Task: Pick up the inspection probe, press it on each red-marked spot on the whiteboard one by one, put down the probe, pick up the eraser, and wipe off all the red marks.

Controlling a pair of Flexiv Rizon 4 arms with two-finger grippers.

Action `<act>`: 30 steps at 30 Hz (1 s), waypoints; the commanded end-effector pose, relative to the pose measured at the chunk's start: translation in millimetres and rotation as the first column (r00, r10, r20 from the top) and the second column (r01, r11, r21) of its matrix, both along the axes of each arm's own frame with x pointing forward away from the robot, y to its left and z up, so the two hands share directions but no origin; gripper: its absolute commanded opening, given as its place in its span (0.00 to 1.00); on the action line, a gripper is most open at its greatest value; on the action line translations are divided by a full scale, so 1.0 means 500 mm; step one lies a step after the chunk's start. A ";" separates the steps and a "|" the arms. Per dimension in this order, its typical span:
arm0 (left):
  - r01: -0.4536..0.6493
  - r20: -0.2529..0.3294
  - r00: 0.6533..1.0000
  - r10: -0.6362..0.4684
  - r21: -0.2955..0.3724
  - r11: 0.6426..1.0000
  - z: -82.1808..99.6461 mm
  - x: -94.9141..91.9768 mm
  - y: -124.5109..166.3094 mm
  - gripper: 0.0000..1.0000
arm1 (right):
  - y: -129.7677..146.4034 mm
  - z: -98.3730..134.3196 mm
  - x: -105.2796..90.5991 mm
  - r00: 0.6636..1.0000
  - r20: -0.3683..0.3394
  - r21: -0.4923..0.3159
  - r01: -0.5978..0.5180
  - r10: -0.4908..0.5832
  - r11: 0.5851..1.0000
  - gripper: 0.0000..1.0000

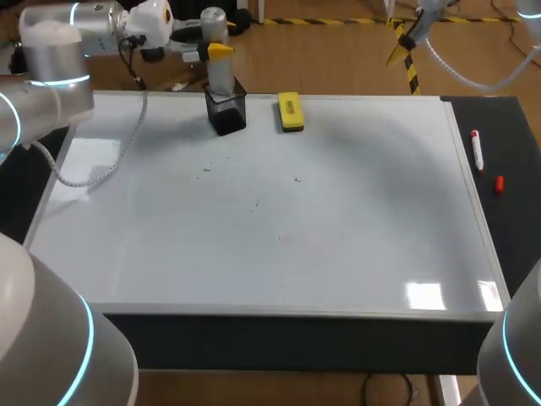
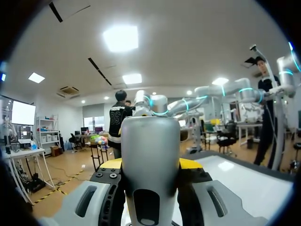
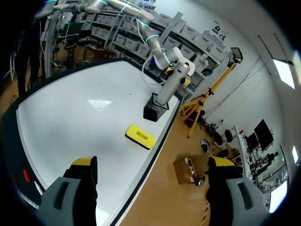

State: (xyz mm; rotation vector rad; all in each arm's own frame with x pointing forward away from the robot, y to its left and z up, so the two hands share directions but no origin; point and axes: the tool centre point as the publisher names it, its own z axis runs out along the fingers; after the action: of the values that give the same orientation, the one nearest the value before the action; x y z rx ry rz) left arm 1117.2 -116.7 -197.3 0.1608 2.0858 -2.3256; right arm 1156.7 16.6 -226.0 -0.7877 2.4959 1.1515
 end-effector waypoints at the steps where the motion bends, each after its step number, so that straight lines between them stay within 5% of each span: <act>1: -0.006 0.000 1.000 0.006 -0.004 1.000 -0.009 0.002 -0.002 0.00 | -0.001 0.001 0.001 1.000 -0.001 -0.006 -0.003 0.003 1.000 1.00; 30: -0.028 -0.037 0.999 0.028 0.017 0.999 -0.107 0.001 0.005 0.00 | -0.001 0.001 0.001 1.000 -0.001 -0.006 -0.003 0.003 1.000 1.00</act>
State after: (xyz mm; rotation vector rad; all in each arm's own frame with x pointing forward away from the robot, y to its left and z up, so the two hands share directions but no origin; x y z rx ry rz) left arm 1116.8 -114.8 -247.2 0.0815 2.1188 -2.3044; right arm 1156.7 16.6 -226.1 -0.7873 2.4957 1.1517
